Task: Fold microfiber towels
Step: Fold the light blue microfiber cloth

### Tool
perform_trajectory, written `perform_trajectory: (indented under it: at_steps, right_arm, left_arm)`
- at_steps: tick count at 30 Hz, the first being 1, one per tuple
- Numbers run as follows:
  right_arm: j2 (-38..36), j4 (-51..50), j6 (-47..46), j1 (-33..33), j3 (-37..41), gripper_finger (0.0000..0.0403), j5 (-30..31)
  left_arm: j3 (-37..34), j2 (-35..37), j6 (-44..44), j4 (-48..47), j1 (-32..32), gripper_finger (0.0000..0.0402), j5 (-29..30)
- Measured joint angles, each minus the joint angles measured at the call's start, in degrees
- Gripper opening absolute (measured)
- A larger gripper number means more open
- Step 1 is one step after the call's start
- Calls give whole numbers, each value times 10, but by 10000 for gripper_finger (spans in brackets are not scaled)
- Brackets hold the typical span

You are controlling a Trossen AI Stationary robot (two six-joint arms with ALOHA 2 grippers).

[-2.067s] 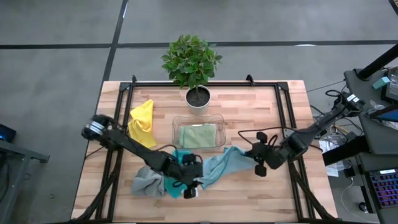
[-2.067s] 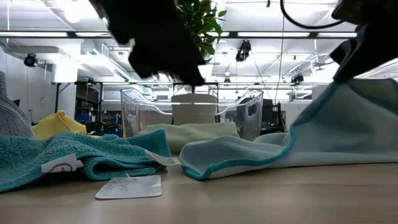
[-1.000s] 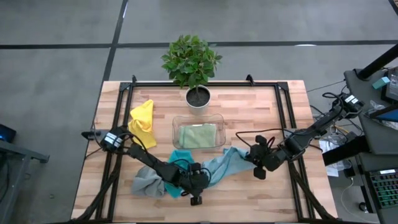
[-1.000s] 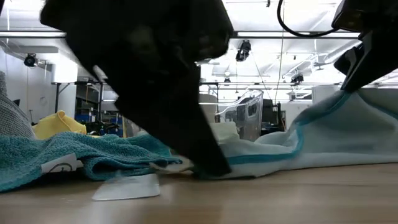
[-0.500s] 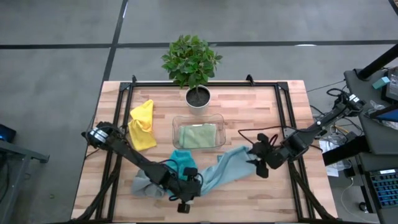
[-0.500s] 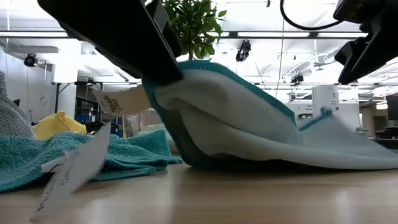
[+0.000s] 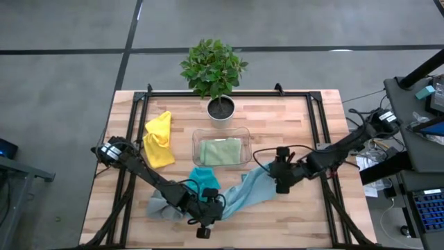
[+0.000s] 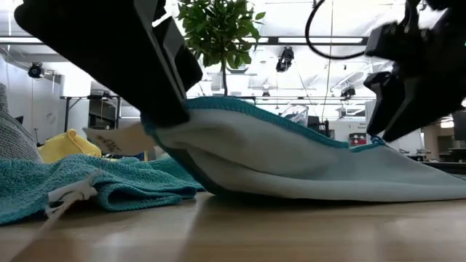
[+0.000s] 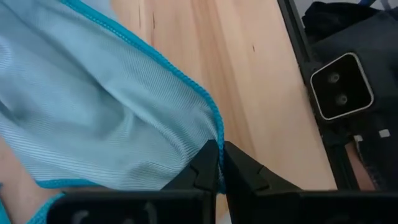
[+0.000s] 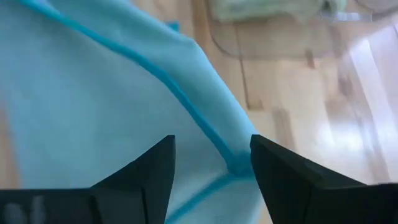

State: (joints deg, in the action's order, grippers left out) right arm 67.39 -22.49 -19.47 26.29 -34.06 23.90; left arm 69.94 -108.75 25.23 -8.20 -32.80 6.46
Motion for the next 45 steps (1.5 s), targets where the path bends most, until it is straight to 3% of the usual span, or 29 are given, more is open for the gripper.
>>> perform_trajectory:
  at_steps: [19,29,33,39,45]
  right_arm:
    - [6,-12,16,-38,15,157,14]
    - [10,47,41,-41,24,151,-50]
    - [10,48,41,-42,27,114,-64]
    - [8,50,58,-42,28,19,-95]
    - [6,49,60,-42,20,9,-123]
  left_arm:
    - [-2,0,0,0,0,0,0]
    - [-10,0,0,2,0,0,0]
    - [-16,0,1,3,0,0,0]
    - [-21,0,11,3,0,0,0]
    - [-24,0,14,3,0,0,0]
